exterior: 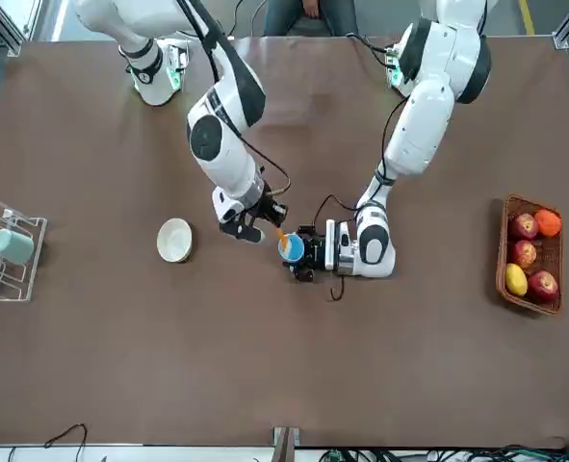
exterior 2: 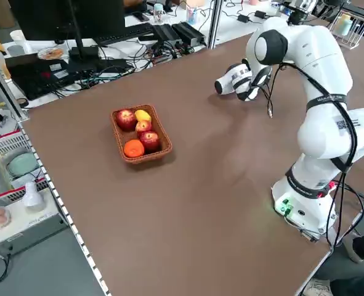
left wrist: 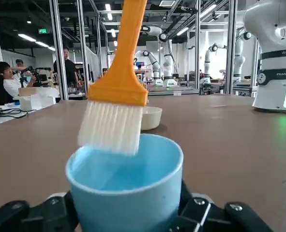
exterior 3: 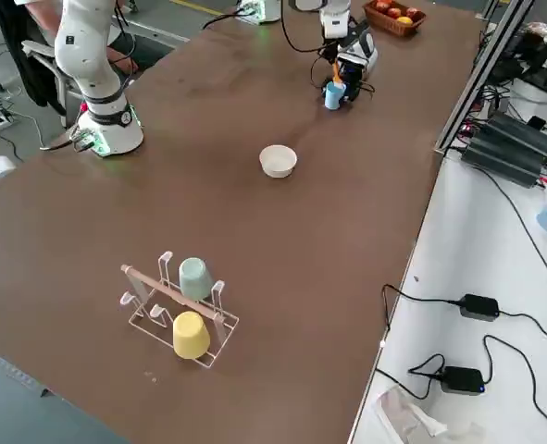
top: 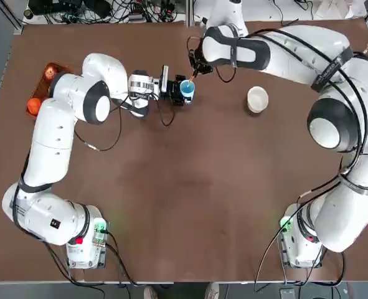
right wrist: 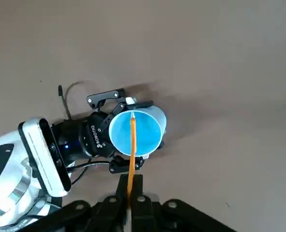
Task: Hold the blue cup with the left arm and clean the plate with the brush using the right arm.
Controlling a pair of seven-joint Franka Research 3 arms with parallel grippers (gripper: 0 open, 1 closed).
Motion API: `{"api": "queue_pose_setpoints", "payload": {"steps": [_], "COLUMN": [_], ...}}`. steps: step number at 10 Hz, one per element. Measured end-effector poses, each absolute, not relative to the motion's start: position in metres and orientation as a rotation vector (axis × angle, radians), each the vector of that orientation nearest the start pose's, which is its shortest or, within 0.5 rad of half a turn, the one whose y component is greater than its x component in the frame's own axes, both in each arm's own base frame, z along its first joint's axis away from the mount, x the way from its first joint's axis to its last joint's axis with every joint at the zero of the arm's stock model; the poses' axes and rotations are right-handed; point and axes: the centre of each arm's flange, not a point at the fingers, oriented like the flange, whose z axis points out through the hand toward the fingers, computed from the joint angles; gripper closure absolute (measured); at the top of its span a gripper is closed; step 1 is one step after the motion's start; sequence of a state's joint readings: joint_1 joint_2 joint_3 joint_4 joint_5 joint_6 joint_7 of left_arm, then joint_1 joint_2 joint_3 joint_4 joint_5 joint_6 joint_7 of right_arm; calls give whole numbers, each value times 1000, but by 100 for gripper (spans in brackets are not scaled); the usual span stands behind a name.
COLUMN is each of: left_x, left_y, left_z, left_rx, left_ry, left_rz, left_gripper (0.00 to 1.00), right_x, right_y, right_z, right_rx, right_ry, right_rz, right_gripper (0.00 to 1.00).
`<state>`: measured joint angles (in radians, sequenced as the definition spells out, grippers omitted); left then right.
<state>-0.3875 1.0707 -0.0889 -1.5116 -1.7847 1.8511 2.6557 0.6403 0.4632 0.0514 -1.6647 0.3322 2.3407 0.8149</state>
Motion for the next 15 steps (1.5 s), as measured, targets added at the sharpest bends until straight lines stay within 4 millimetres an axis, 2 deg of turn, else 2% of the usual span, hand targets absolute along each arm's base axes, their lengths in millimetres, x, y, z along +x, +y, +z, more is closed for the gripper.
{"api": "queue_pose_setpoints", "payload": {"steps": [4,8,15], "left_x": [564,564,564], "left_y": [-368,-369,-369], "left_z": [51,51,51], "left_rx": [1148,1149,1149], "left_ry": [-1328,-1331,-1332], "left_rz": [1138,1138,1137], "left_gripper": [30,30,30], "right_x": [526,524,519], "right_y": [454,461,468], "right_z": [356,335,327], "right_rx": [-2757,-2779,-2792], "right_ry": [451,439,444], "right_rz": [66,57,54], "right_gripper": [95,95,95]}}
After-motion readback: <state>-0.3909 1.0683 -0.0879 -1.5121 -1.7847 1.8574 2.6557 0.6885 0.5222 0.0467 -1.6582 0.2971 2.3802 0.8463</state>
